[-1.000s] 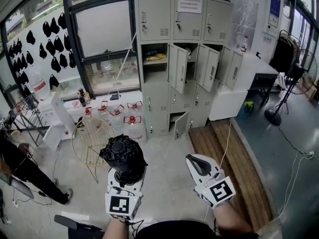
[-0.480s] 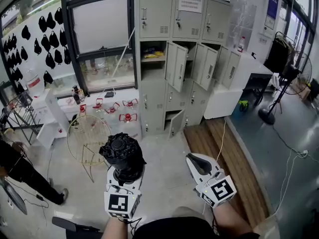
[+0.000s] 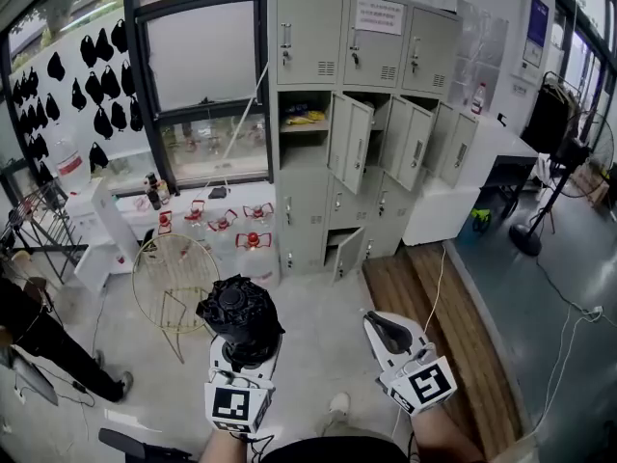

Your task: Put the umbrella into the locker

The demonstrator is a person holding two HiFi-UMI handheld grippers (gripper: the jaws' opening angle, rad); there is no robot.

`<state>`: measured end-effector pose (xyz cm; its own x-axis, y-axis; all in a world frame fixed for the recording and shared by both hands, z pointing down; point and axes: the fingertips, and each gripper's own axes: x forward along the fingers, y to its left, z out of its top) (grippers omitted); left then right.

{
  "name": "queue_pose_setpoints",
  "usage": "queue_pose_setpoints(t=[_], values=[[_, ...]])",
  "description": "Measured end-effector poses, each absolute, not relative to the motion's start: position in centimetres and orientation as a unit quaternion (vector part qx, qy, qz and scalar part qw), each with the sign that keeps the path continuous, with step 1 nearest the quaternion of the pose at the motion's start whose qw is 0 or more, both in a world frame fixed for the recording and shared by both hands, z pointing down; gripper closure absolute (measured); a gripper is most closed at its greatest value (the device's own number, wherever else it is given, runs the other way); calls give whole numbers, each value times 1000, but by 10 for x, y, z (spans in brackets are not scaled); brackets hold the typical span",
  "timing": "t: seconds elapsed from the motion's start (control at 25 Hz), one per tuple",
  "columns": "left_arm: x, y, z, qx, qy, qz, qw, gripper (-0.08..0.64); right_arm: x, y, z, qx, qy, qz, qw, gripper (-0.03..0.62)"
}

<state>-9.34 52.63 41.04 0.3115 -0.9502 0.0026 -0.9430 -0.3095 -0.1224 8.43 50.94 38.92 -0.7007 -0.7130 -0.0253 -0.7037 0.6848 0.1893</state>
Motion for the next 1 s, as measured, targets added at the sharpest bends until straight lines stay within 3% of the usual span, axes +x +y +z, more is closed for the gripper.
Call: queue_pose_setpoints(t=[1.0], values=[[-81,338,407,-792,608,-49,34,301,83,318,391,342,-936,-76,12,549]])
